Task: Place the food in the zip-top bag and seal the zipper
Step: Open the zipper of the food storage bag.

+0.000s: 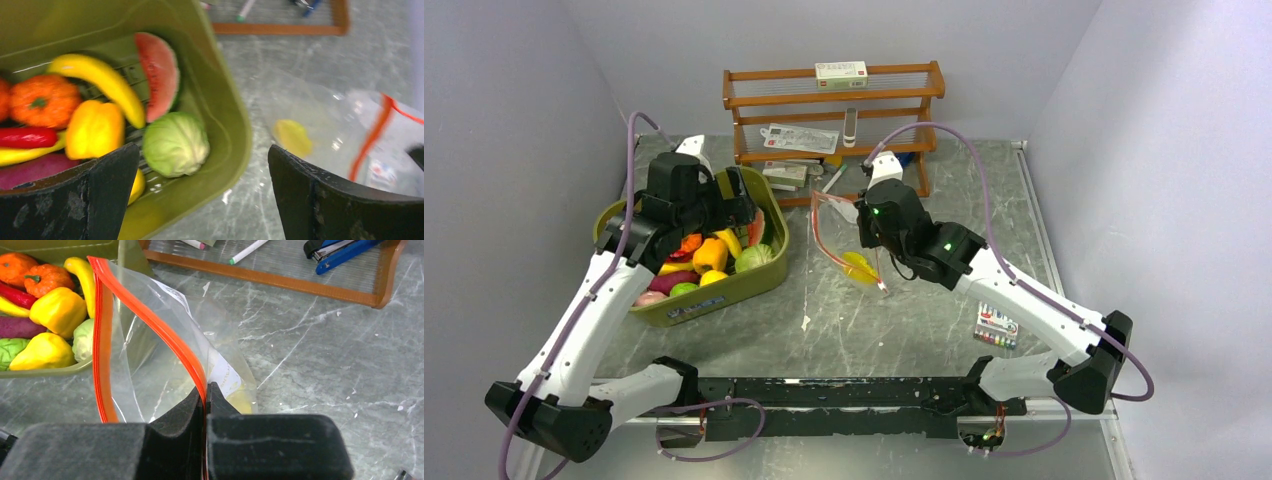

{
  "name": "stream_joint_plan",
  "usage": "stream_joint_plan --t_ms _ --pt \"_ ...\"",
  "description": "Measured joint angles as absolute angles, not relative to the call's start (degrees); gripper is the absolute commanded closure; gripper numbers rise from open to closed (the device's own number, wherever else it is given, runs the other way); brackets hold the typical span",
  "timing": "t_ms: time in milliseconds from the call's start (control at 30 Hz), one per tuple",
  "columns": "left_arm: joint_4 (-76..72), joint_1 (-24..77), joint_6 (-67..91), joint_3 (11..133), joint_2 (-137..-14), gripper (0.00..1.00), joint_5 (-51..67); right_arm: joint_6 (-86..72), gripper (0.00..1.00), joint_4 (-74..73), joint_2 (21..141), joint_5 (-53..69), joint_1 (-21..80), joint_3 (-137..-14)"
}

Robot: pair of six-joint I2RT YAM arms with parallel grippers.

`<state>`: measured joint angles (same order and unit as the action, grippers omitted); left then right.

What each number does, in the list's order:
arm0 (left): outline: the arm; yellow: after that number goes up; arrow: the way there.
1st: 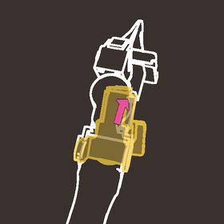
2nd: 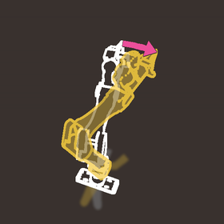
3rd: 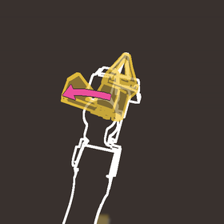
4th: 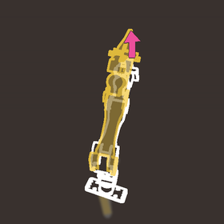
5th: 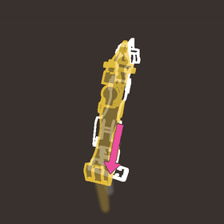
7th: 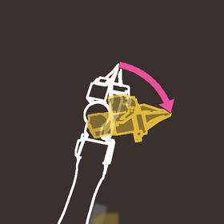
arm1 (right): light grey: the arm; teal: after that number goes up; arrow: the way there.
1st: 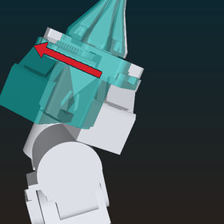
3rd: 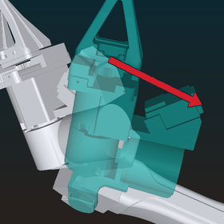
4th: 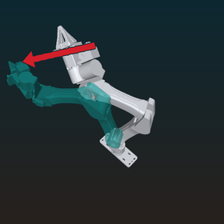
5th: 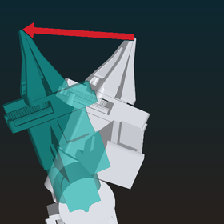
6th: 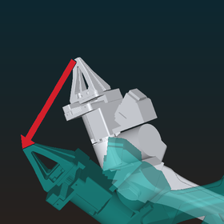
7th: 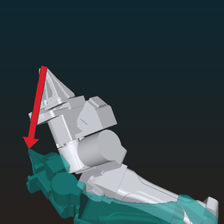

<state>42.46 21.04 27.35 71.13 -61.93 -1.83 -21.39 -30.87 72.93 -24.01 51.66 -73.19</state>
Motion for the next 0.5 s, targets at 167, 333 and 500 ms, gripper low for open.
stream_joint_plan --t_ms 167,333,500 --pt "42.9 19.5 27.8 69.7 -62.1 0.04 -9.2 -20.7 1.00 -29.8 71.7 -21.2 51.5 -71.9" --pt "41.8 13.3 28.1 64.9 -62.6 0.13 -9.3 -20.2 1.00 -28.9 71.5 -18.5 51.5 -71.5" --pt "40.3 5.5 28.0 61.2 -66.0 0.35 -10.8 -19.9 1.00 -27.4 70.8 -17.2 51.5 -71.1"
